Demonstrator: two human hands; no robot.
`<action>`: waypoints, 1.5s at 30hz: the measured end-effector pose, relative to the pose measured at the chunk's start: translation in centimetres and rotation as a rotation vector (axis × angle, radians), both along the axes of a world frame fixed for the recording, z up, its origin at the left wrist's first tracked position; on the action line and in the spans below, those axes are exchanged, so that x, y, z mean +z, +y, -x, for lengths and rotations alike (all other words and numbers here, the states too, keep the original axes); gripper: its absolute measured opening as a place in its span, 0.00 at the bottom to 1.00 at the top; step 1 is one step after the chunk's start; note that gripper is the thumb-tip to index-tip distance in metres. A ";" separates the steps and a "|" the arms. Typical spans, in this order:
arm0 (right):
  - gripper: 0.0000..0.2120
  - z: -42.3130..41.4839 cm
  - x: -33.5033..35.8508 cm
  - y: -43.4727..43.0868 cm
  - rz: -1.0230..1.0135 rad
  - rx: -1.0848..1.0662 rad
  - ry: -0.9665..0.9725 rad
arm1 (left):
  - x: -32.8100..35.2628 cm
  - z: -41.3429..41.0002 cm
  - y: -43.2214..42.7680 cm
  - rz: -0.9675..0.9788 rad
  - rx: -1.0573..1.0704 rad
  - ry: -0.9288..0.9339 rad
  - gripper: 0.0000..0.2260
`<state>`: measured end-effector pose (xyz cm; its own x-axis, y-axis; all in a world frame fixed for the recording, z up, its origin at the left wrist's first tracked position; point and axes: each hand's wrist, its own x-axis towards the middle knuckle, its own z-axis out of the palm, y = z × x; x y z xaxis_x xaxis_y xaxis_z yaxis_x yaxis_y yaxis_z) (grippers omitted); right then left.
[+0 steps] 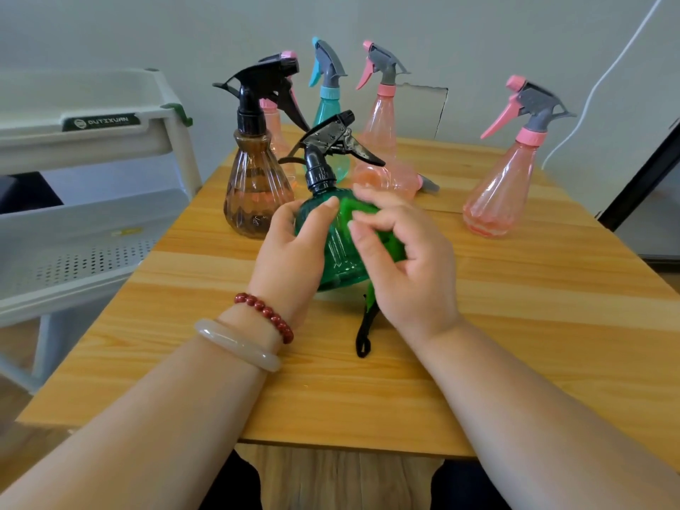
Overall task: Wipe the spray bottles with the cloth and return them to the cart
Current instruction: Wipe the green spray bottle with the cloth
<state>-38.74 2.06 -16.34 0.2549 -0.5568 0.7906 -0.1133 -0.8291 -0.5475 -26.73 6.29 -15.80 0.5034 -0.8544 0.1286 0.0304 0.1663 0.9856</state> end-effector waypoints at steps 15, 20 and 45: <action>0.12 -0.4 0.0 -0.5 -0.213 0.016 -0.003 | 0.4 -0.3 0.4 -0.002 -0.021 0.045 0.18; 0.14 -0.6 0.0 -1.3 -0.883 0.312 -0.331 | 0.6 -0.1 0.2 0.045 -0.027 0.133 0.23; 0.14 -0.6 0.2 -0.2 -0.177 -0.056 -0.102 | 0.4 0.4 0.2 0.058 -0.087 0.155 0.29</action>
